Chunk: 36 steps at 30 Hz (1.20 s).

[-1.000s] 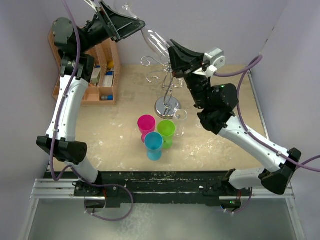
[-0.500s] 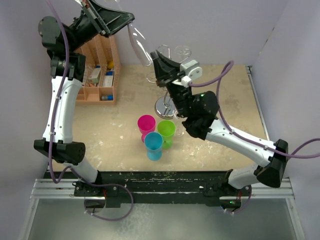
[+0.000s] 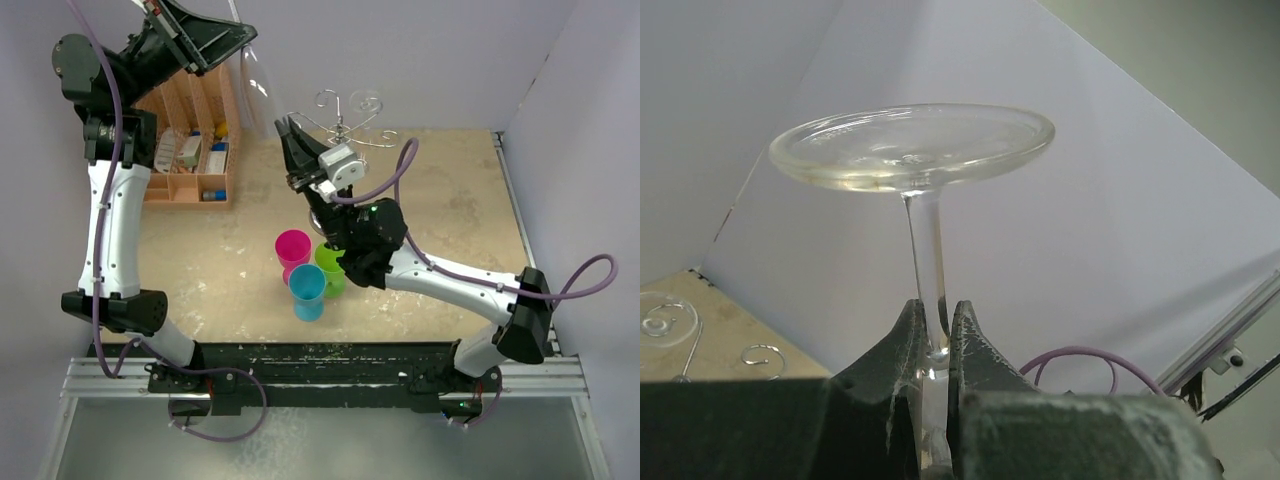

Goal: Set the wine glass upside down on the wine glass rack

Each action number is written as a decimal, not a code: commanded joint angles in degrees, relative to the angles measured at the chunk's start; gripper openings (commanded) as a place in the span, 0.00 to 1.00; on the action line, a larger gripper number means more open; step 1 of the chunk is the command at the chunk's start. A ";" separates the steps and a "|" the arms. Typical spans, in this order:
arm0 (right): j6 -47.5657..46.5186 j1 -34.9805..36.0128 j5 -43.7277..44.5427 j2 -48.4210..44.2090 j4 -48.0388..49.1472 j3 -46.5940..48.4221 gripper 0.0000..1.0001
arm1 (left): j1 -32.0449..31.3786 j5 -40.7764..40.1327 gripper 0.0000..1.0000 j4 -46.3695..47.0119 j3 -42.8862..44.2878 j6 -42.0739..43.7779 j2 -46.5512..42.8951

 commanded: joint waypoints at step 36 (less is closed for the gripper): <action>2.13 6.13 1.74 -35.10 -34.00 -14.42 1.00 | 3.83 -5.68 0.00 -3.14 -17.80 65.74 -12.98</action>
